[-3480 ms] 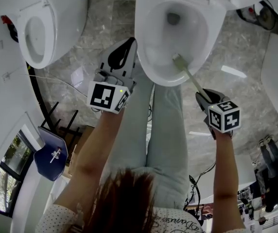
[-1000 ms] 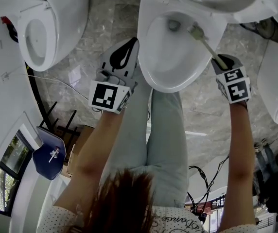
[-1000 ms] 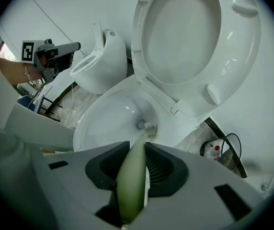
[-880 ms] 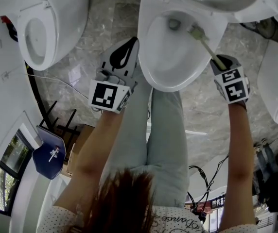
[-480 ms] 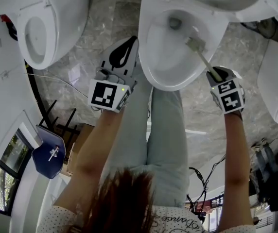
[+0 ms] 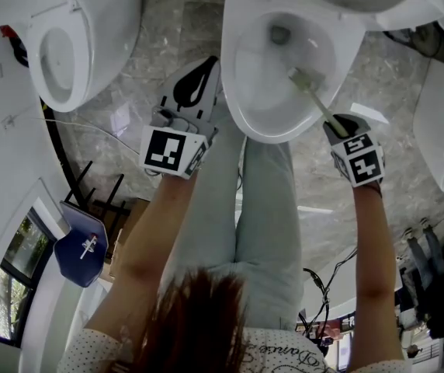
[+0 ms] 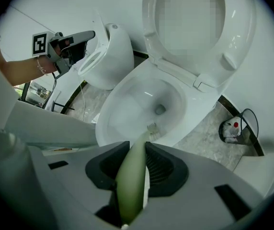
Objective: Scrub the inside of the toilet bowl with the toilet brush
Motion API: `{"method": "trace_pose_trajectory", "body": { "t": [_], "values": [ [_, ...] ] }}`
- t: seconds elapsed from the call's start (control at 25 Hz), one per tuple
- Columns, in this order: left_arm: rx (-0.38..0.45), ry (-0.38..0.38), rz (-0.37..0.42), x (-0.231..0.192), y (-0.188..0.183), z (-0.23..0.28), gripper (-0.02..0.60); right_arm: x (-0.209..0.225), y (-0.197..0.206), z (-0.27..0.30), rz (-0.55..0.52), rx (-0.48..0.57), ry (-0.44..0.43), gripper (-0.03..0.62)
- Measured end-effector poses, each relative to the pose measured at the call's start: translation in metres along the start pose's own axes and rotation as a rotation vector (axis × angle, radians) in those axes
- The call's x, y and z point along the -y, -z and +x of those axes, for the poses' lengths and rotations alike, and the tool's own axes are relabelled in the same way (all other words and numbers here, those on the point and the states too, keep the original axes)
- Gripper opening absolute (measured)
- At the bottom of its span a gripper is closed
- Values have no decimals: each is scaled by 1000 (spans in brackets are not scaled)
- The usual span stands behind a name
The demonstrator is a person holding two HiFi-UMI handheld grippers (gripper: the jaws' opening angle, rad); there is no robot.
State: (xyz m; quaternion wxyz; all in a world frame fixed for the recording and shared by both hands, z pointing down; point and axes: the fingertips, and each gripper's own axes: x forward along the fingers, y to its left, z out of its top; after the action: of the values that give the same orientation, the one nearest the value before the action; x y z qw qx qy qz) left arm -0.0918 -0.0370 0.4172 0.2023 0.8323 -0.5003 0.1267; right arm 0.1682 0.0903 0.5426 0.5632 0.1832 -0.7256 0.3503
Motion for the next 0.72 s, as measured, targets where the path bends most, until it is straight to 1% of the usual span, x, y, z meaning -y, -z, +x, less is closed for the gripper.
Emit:
{"method": "trace_pose_trajectory", "body": {
  "t": [0.32,0.6,0.72],
  "values": [
    [-1,13,9,4,0,0,3,-34,13,6,28,8,-48,117],
    [-4,27,18,9,1,2,3,-50,17,9,97,33,-90,118],
    [-5,33,21,11,2,2,3,-57,19,10,144,53,-113,117]
  ]
}}
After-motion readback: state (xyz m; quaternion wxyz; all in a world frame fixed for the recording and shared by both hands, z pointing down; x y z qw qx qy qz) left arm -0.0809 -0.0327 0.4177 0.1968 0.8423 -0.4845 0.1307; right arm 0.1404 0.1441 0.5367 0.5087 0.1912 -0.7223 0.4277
